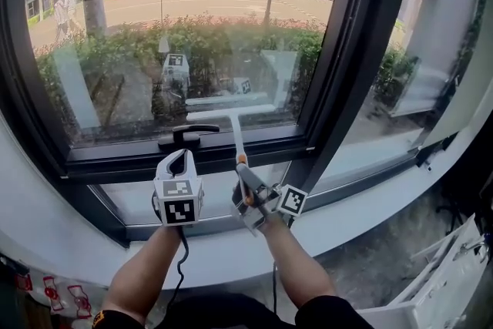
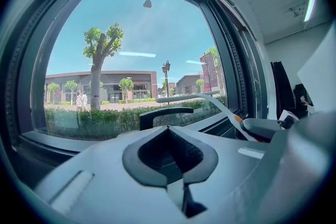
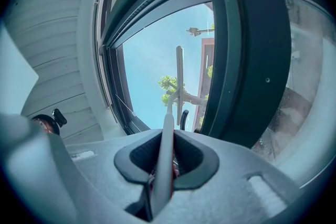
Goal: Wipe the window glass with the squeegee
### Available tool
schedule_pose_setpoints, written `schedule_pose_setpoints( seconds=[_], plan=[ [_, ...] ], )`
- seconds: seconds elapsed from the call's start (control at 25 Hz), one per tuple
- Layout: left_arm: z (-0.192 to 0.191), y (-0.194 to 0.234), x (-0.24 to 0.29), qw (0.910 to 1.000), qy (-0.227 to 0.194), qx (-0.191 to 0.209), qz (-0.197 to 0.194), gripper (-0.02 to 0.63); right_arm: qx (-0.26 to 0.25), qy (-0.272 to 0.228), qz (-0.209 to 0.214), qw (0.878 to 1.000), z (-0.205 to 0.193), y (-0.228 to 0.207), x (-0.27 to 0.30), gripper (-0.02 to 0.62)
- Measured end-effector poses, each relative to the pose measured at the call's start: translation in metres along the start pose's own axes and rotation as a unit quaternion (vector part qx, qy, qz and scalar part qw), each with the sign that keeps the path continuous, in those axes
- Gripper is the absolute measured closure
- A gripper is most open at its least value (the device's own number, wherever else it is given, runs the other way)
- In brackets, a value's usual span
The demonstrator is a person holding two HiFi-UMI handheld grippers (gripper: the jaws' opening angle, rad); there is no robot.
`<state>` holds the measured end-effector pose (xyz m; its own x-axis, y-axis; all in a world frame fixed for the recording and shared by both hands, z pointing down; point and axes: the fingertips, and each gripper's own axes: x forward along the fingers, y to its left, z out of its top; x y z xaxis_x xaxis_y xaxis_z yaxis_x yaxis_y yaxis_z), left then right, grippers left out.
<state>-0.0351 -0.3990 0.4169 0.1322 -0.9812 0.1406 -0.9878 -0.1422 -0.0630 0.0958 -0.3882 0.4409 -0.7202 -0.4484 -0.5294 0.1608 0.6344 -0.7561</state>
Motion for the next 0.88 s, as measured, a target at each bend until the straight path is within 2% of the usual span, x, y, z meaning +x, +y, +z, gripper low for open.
schedule_pose_setpoints(
  seconds=[0.16, 0.32, 0.52, 0.68, 0.88],
  plan=[
    [-0.003, 0.0, 0.001, 1.0, 0.002, 0.006, 0.002, 0.588, -0.004, -0.001, -0.008, 1.0, 0.0, -0.004, -0.005, 0.551],
    [0.012, -0.007, -0.001, 0.9999, -0.011, -0.002, -0.006, 0.588, -0.006, -0.005, 0.002, 1.0, 0.009, 0.008, -0.004, 0.551],
    [0.039, -0.012, 0.0, 0.9993, -0.034, 0.012, -0.009, 0.588, -0.036, -0.009, 0.031, 0.999, 0.039, 0.038, 0.009, 0.551],
    [0.081, -0.019, 0.001, 0.9968, -0.072, 0.032, -0.011, 0.588, -0.069, -0.007, 0.058, 0.996, 0.076, 0.073, 0.029, 0.551],
    [0.123, -0.029, 0.0, 0.9931, -0.109, 0.039, -0.021, 0.588, -0.099, -0.004, 0.115, 0.988, 0.11, 0.126, 0.062, 0.551]
  ],
)
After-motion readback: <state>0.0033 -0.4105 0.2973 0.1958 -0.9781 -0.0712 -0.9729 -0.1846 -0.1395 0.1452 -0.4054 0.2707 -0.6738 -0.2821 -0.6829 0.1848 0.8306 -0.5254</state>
